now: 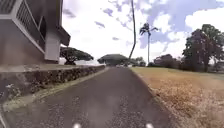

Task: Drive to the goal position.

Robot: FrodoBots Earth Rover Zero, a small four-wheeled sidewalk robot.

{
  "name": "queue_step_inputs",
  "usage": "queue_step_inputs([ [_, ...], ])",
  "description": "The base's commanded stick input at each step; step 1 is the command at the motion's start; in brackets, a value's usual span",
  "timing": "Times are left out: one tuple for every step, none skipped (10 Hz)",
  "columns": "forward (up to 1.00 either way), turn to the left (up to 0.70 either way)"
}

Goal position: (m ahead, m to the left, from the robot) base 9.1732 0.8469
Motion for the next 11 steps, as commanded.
queue_step_inputs([
  [0.7,0.35],
  [0.7,0.11],
  [0.7,0.0],
  [0.7,0.0],
  [0.7,0.0],
  [0.7,0.0],
  [0.7,0.0],
  [0.7,0.0],
  [0.7,0.0],
  [0.7,0.0],
  [0.7,0.0],
])
